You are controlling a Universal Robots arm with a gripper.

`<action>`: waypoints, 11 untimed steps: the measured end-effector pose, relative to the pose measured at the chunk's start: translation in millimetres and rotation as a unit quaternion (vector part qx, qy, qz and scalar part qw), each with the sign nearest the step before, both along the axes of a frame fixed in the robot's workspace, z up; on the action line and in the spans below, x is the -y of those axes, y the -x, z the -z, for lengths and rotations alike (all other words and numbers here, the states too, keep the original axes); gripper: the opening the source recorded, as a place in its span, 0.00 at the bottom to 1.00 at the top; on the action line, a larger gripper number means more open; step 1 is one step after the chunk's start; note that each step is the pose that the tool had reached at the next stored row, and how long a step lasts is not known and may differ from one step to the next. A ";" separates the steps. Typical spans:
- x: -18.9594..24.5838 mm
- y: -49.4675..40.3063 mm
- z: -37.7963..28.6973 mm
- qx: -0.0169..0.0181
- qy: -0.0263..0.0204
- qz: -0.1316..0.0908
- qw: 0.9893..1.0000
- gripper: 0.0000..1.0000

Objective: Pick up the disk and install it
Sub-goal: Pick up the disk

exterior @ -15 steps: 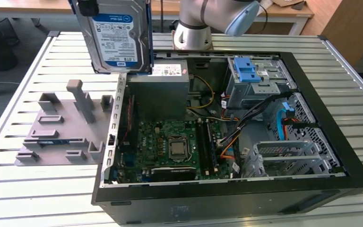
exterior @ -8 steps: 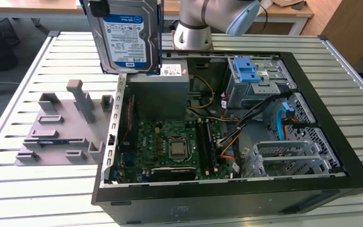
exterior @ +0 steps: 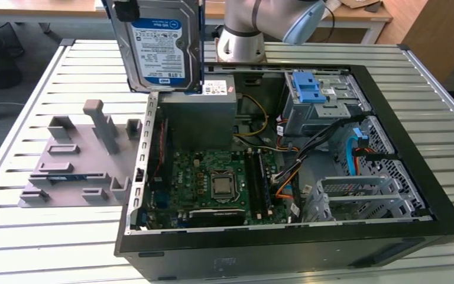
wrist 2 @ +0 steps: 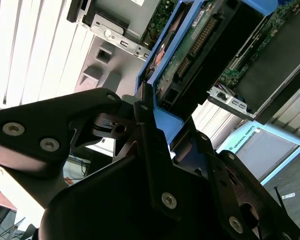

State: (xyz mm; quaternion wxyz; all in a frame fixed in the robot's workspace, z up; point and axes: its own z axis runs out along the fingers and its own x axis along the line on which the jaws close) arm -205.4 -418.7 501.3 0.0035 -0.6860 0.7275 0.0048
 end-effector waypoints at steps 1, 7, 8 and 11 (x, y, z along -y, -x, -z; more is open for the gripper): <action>0.0 0.0 0.0 0.000 0.000 0.000 1.000 0.36; 0.2 -2.7 0.0 0.000 0.000 0.000 1.000 0.36; 0.2 -3.9 0.0 0.000 0.000 0.000 1.000 0.36; 0.3 -5.8 0.1 0.000 0.000 0.000 1.000 0.36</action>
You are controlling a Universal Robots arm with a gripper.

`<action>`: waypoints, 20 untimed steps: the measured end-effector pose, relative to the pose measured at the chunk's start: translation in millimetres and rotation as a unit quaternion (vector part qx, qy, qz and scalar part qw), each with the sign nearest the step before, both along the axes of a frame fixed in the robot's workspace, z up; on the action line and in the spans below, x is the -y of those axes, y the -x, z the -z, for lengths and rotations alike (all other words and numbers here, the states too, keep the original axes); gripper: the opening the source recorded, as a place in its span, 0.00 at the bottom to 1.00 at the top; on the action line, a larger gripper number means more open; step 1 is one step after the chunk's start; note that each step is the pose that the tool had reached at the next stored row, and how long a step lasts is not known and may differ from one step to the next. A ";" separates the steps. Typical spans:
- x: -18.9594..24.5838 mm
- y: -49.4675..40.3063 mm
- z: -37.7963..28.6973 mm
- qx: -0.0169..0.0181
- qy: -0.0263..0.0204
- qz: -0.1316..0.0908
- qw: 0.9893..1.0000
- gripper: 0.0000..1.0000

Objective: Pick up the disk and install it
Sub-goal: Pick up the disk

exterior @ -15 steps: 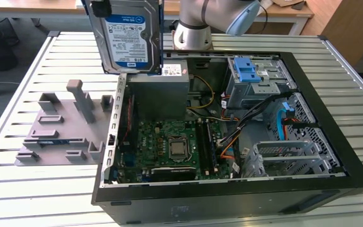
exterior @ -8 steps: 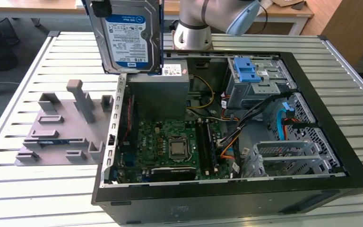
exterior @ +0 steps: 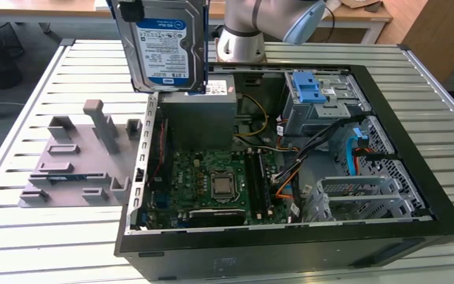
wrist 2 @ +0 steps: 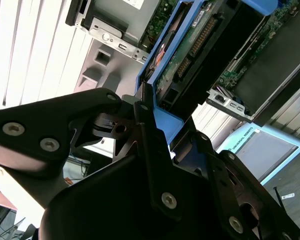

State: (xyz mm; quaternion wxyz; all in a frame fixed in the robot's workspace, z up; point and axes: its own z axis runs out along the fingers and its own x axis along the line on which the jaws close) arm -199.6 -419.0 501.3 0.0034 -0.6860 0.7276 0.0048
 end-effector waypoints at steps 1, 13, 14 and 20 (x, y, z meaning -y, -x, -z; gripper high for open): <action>0.1 -0.7 0.0 0.000 0.000 0.000 1.000 0.36; 0.3 -6.6 0.1 0.000 0.000 0.000 1.000 0.36; 0.3 -7.1 0.1 0.000 0.000 0.000 1.000 0.36; 0.3 -8.4 0.1 0.000 0.000 0.000 1.000 0.36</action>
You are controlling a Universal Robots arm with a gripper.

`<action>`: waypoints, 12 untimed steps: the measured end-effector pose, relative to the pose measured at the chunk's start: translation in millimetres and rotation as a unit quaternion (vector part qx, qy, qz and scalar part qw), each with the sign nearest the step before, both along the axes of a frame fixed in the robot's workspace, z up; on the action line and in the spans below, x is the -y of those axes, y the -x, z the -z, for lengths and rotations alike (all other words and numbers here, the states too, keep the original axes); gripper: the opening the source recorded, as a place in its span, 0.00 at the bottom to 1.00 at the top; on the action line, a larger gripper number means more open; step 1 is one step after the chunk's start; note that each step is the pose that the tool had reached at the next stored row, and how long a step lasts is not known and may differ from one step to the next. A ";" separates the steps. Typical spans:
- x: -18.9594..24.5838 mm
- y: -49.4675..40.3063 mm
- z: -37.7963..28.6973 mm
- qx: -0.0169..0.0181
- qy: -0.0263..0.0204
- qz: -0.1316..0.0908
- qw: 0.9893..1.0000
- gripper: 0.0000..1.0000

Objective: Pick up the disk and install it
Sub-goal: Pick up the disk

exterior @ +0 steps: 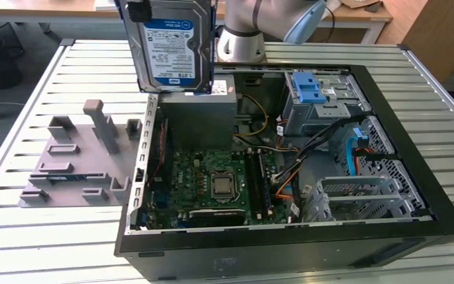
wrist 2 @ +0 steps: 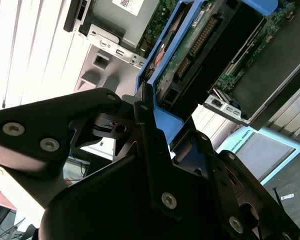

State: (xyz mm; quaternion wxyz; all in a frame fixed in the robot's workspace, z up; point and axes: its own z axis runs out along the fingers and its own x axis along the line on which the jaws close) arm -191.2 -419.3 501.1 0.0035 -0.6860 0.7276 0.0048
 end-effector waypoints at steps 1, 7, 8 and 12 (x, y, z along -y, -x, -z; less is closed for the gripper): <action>0.0 -0.2 0.0 0.000 0.000 0.000 1.000 0.36; 0.2 -2.9 0.0 0.000 0.000 0.000 1.000 0.36; 0.4 -3.6 0.0 0.000 0.000 0.000 1.000 0.36; 1.3 -8.4 0.0 0.000 0.000 0.000 1.000 0.36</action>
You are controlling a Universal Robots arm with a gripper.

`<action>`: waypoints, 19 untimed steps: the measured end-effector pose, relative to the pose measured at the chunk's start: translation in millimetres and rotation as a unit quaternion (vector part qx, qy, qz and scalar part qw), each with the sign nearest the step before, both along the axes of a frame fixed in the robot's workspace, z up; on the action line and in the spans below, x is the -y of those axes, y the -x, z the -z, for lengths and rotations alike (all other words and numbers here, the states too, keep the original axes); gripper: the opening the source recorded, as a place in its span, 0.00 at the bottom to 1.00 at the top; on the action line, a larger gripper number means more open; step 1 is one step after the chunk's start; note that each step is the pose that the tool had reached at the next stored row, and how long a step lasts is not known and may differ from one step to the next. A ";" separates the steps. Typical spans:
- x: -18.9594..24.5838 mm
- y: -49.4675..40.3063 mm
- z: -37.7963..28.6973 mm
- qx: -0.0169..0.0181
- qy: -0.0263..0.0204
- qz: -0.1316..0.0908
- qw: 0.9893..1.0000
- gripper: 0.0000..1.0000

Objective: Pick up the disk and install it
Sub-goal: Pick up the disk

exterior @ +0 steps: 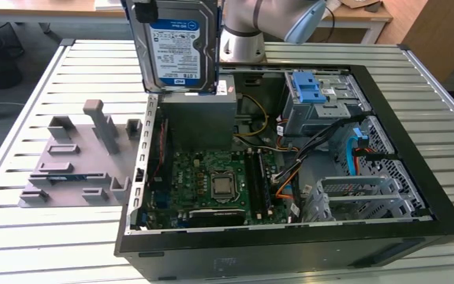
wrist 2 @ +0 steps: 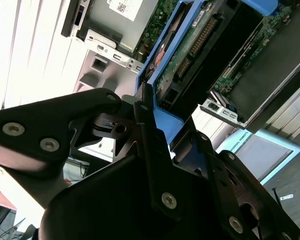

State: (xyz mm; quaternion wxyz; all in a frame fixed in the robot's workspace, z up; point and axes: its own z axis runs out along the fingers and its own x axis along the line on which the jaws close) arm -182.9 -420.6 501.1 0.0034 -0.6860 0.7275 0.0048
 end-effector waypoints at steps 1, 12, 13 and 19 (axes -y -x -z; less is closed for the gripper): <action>0.3 -2.2 0.0 0.000 0.000 0.000 1.000 0.36; 12.8 -26.6 0.8 0.000 0.000 0.000 1.000 0.36; 12.8 -26.7 0.8 0.000 0.000 0.000 1.000 0.36; 12.9 -26.8 0.8 0.000 0.000 0.000 1.000 0.36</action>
